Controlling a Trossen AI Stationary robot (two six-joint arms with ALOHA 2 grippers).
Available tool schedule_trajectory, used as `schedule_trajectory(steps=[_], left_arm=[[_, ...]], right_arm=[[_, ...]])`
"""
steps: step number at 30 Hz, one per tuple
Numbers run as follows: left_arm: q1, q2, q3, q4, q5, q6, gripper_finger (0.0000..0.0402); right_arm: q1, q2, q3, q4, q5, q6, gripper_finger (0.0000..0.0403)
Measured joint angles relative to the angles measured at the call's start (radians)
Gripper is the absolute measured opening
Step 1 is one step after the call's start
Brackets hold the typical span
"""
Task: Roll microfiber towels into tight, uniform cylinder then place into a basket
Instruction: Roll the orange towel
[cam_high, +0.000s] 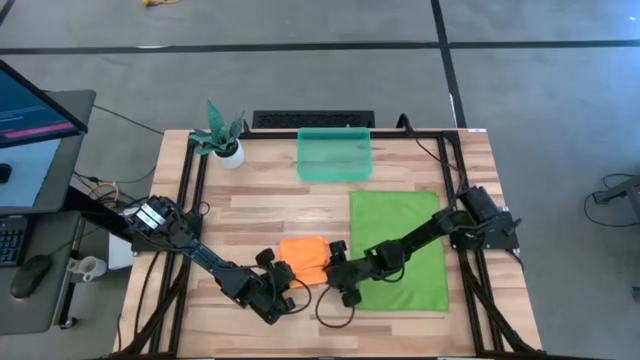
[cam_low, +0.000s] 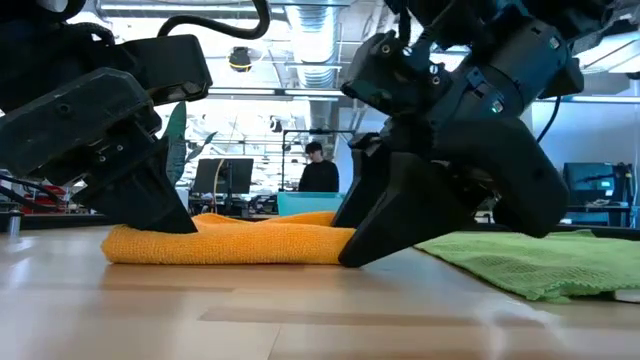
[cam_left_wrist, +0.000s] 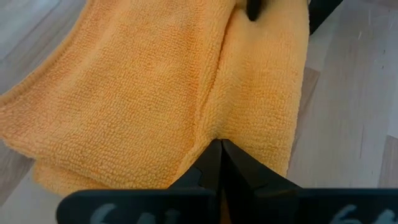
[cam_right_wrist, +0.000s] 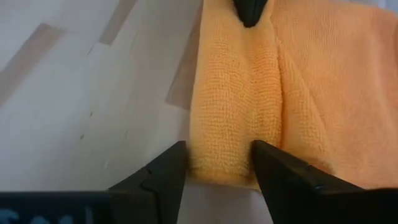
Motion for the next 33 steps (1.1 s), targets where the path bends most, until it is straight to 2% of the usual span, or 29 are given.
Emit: schedule_trajectory(steps=[4, 8, 16, 19, 23, 33], left_arm=[[0.0, 0.0, 0.0, 0.0, -0.002, 0.0, 0.0], [0.0, 0.0, 0.0, 0.002, -0.003, 0.02, 0.001], [0.007, 0.0, 0.0, 0.011, -0.001, 0.0, 0.0091], [0.016, -0.001, 0.001, 0.011, 0.019, 0.013, 0.0117], [0.021, -0.004, 0.019, -0.006, 0.031, 0.071, 0.0126], [-0.05, -0.013, 0.198, -0.293, -0.01, 0.33, 0.0129]], right_arm=[[-0.021, 0.002, 0.002, -0.025, -0.032, 0.086, 0.0176], [-0.038, 0.001, 0.001, -0.029, -0.075, 0.136, 0.0125], [-0.054, 0.002, 0.001, -0.037, -0.143, 0.215, 0.0024], [-0.061, 0.002, 0.0, -0.038, -0.156, 0.221, 0.0019], [-0.071, 0.001, 0.0, -0.04, -0.179, 0.276, 0.0022], [-0.087, 0.001, 0.0, -0.037, -0.223, 0.356, 0.0019]])
